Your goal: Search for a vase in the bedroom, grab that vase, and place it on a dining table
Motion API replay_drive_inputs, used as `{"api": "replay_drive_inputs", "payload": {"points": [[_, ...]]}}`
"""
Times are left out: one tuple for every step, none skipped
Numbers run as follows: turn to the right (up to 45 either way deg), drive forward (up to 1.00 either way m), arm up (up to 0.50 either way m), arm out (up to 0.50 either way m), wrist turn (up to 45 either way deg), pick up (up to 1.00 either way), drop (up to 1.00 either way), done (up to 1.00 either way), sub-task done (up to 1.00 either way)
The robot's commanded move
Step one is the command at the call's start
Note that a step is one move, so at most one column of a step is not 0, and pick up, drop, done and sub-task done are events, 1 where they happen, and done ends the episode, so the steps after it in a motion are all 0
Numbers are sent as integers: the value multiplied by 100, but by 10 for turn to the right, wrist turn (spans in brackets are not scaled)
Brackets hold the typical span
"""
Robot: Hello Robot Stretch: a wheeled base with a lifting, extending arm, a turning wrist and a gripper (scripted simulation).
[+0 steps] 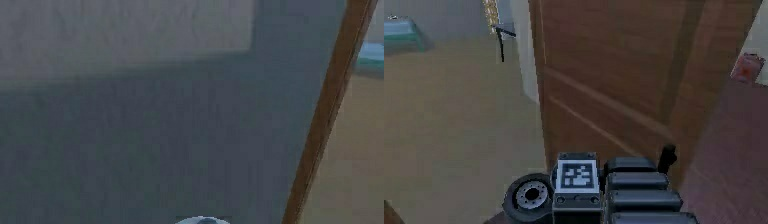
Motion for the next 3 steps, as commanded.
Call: {"api": "replay_drive_inputs", "payload": {"points": [[450, 0, 0, 0, 0, 0, 0, 0, 0], [30, 0, 0, 0, 0, 0, 0, 0, 0], [120, 0, 0, 0, 0, 0, 0, 0, 0]]}}
